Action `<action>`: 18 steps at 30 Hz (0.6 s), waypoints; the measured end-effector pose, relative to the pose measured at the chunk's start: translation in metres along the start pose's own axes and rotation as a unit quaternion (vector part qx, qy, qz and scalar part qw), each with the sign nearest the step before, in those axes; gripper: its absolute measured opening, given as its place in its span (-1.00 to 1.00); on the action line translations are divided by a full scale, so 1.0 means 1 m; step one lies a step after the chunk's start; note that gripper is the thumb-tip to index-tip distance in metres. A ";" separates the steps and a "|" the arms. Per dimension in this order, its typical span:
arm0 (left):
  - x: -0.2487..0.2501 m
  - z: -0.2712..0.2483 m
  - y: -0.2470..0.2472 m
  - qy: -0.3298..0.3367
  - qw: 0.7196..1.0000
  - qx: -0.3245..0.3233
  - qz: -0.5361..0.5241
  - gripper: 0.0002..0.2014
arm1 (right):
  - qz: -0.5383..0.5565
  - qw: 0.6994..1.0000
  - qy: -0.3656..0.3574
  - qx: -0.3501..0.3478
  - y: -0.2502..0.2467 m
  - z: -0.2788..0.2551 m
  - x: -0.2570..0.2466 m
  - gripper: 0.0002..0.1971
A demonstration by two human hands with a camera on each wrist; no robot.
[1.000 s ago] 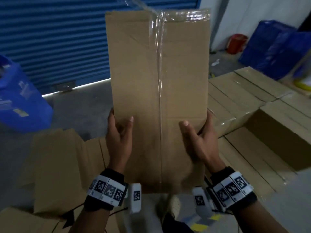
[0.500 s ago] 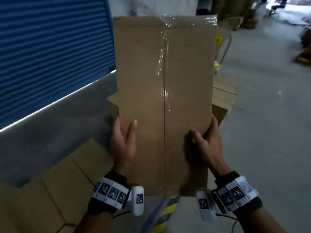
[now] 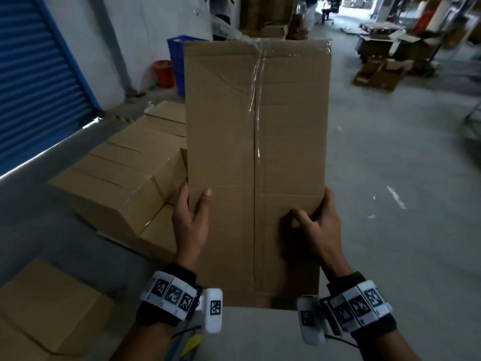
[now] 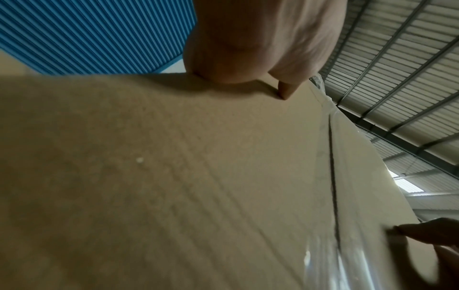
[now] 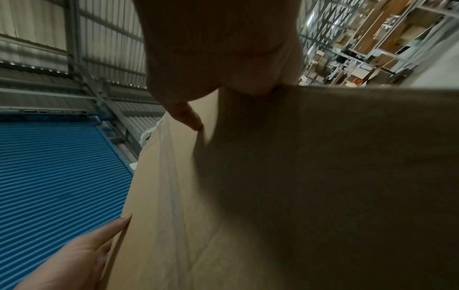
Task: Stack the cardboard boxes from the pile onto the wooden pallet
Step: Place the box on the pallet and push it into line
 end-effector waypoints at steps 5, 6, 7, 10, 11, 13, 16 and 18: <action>-0.021 0.033 0.057 -0.010 1.000 -0.008 -0.003 -0.51 | -0.004 1.000 0.008 0.014 -0.018 0.053 0.036 -0.29; -0.026 0.042 0.065 -0.009 1.000 -0.005 -0.002 -0.50 | -0.007 1.000 0.007 0.012 -0.017 0.067 0.042 -0.30; -0.031 0.052 0.074 -0.008 1.000 -0.002 -0.005 -0.51 | -0.011 1.000 0.004 0.007 -0.014 0.083 0.048 -0.31; -0.053 0.090 0.098 -0.007 1.000 0.013 -0.028 -0.61 | -0.017 1.000 -0.009 -0.004 -0.002 0.143 0.063 -0.24; -0.061 0.104 0.105 -0.004 0.999 0.020 -0.034 -0.63 | -0.021 1.000 -0.015 -0.011 0.003 0.164 0.067 -0.19; -0.080 0.137 0.117 -0.002 0.998 0.041 -0.038 -0.62 | -0.029 0.999 -0.028 -0.031 0.018 0.209 0.073 -0.09; -0.109 0.188 0.123 -0.016 0.995 0.086 -0.044 -0.60 | -0.029 0.997 -0.028 -0.063 0.047 0.273 0.078 -0.11; -0.122 0.220 0.119 -0.025 0.992 0.119 -0.039 -0.46 | -0.030 0.996 -0.035 -0.082 0.072 0.313 0.078 -0.14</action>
Point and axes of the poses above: each hand's wrist, its own z-axis towards the middle knuckle, its own y-axis out of the palm, x = y × z, the point moved 9 cm from there along z, towards the middle knuckle, and after that the axes turned 10 degrees about -z, right-handed, at the moved point
